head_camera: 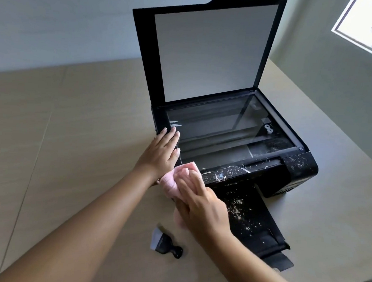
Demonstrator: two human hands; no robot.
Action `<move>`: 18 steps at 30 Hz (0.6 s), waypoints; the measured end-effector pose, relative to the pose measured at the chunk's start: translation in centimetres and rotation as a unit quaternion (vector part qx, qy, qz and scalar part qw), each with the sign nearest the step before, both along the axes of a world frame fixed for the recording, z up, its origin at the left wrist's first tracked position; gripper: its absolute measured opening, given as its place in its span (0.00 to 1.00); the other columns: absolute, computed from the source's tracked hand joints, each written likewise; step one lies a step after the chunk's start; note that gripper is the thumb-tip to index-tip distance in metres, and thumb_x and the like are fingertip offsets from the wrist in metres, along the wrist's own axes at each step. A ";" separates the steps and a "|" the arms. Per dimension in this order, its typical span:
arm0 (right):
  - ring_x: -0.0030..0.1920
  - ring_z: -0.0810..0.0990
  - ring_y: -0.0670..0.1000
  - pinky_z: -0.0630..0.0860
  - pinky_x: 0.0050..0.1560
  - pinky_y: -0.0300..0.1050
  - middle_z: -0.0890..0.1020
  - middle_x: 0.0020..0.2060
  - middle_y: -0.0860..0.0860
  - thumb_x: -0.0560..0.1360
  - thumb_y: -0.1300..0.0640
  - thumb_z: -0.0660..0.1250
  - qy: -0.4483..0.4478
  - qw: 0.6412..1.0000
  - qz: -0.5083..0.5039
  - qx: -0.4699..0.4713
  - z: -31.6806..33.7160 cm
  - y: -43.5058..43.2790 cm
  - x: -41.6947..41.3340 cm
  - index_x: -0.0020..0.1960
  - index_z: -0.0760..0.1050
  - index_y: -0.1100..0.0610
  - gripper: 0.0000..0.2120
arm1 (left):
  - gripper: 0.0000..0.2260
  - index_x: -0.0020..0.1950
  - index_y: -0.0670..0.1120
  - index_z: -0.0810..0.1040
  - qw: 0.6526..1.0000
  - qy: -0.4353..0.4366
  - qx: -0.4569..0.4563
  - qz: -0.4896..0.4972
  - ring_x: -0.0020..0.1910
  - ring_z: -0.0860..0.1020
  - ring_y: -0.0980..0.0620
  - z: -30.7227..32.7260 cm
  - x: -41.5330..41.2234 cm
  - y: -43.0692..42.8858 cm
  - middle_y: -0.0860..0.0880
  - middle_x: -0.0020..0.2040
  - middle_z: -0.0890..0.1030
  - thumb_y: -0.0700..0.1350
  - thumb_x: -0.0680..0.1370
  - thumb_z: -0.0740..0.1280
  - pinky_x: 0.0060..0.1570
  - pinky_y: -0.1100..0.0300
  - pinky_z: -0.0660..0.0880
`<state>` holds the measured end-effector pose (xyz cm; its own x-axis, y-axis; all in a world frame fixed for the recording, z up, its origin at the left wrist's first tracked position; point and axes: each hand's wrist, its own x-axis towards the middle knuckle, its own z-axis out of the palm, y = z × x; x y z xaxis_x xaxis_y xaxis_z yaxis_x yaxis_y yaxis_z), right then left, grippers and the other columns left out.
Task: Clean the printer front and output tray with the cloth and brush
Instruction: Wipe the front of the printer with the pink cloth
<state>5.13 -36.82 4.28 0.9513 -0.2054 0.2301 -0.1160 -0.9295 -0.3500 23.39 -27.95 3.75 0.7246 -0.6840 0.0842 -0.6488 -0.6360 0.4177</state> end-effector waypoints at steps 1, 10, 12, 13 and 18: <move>0.32 0.78 0.54 0.71 0.22 0.44 0.69 0.67 0.43 0.74 0.43 0.60 -0.009 1.000 0.006 -0.009 0.1 -0.6 -0.1 0.66 0.70 0.41 0.21 | 0.34 0.76 0.40 0.60 1.000 0.002 0.001 0.002 0.78 0.52 0.46 0.0 -0.1 0.1 0.45 0.78 0.58 0.59 0.76 0.43 0.76 0.52 0.49; 0.35 0.80 0.56 0.77 0.25 0.49 0.68 0.69 0.42 0.74 0.36 0.58 -0.001 0.999 0.000 0.033 0.2 -0.1 0.3 0.66 0.68 0.38 0.21 | 0.32 0.74 0.39 0.65 1.000 -0.015 -0.015 0.000 0.77 0.58 0.40 -0.3 0.2 -0.1 0.41 0.76 0.63 0.57 0.77 0.46 0.75 0.47 0.54; 0.36 0.80 0.56 0.77 0.25 0.49 0.69 0.69 0.41 0.75 0.37 0.57 -0.025 0.999 -0.002 0.027 -0.1 -1.7 -0.2 0.66 0.68 0.38 0.21 | 0.31 0.77 0.43 0.61 1.000 -0.009 -0.012 0.010 0.78 0.52 0.47 -0.2 -0.1 -0.1 0.46 0.78 0.58 0.57 0.78 0.45 0.76 0.49 0.50; 0.37 0.81 0.56 0.77 0.25 0.49 0.68 0.68 0.41 0.75 0.36 0.56 -0.025 0.999 -0.008 0.027 -0.3 -2.4 -0.5 0.67 0.68 0.38 0.22 | 0.30 0.78 0.45 0.59 1.000 -0.004 -0.010 0.017 0.78 0.50 0.50 -0.3 -0.3 0.0 0.49 0.79 0.56 0.56 0.78 0.45 0.76 0.50 0.50; 0.43 0.82 0.54 0.79 0.31 0.48 0.66 0.68 0.39 0.74 0.33 0.57 -0.001 0.999 -0.040 0.020 -0.9 -3.7 -1.1 0.69 0.64 0.37 0.24 | 0.28 0.79 0.49 0.55 0.999 0.005 0.003 0.032 0.78 0.47 0.53 -0.2 -0.6 0.2 0.52 0.80 0.53 0.55 0.79 0.45 0.76 0.50 0.49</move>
<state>4.03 -40.56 3.41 0.9305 -0.2906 0.2229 -0.1891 -0.9024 -0.3871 22.74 -27.76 3.57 0.7679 -0.6365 0.0725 -0.6022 -0.6786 0.4205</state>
